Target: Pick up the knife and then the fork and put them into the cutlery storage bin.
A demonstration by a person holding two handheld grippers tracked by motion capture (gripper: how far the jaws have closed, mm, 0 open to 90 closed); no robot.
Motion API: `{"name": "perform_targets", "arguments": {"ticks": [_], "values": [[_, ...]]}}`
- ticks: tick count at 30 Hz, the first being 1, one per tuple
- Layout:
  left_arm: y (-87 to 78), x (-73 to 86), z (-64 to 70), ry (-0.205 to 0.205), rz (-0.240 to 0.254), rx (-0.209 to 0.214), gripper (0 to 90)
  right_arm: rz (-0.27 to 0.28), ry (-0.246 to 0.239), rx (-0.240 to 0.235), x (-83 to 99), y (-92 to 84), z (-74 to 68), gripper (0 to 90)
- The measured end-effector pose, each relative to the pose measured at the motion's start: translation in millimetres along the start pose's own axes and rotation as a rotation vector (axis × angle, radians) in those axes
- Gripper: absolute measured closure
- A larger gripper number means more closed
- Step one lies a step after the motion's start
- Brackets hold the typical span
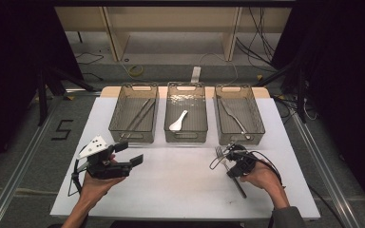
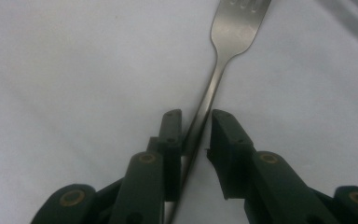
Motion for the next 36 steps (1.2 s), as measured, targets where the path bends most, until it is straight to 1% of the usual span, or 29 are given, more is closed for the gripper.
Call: {"name": "perform_targets", "arguments": {"ticks": [12, 16, 17, 19, 21, 23, 25, 27, 28, 36], "values": [[0.4, 0.1, 0.2, 0.002, -0.004, 0.0, 17.3, -0.006, 0.007, 0.001, -0.8, 0.4, -0.8, 76.5], [0.4, 0.3, 0.1, 0.002, -0.005, 0.0, 17.3, -0.011, 0.002, 0.001, -1.4, 0.5, 0.1, 78.7], [0.4, 0.3, 0.1, 0.001, -0.005, 0.0, 17.3, -0.01, 0.011, 0.002, -1.4, 0.6, 0.1, 79.3], [0.5, 0.3, 0.2, 0.0, -0.005, 0.0, 17.3, -0.011, 0.01, -0.001, -1.4, 0.5, 1.5, 80.6], [0.5, 0.3, 0.4, 0.003, -0.006, 0.0, 17.3, -0.013, 0.02, -0.005, -1.6, 0.6, 2.2, 81.5], [0.3, 0.2, 0.5, 0.004, -0.004, 0.0, 17.3, -0.014, 0.018, -0.009, -1.7, 0.6, 3.4, 82.7], [0.1, 0.1, 0.4, 0.004, -0.002, 0.0, 17.3, -0.019, 0.022, -0.002, -2.5, 0.8, 3.1, 83.7], [0.0, 0.2, 0.4, 0.008, -0.007, 0.002, 17.3, -0.017, 0.025, -0.008, -2.9, 1.2, 4.0, 84.0], [0.0, 0.2, 0.6, 0.008, -0.007, 0.002, 17.3, -0.022, 0.034, -0.009, -2.8, 0.8, 3.6, 84.1], [0.0, 0.1, 0.4, 0.009, -0.008, 0.003, 17.4, -0.008, -0.009, 0.002, -2.3, 0.2, 3.3, 84.7]]}}
Point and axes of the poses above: each handheld gripper's, and its own axes: y roughly forward along the jaws, x roughly out of its underside, z roughly to its right, the point moved 1 cm from there along y, roughly forward along the jaws, and after that the axes turned 5 degrees about y, right-handed, at the moved point
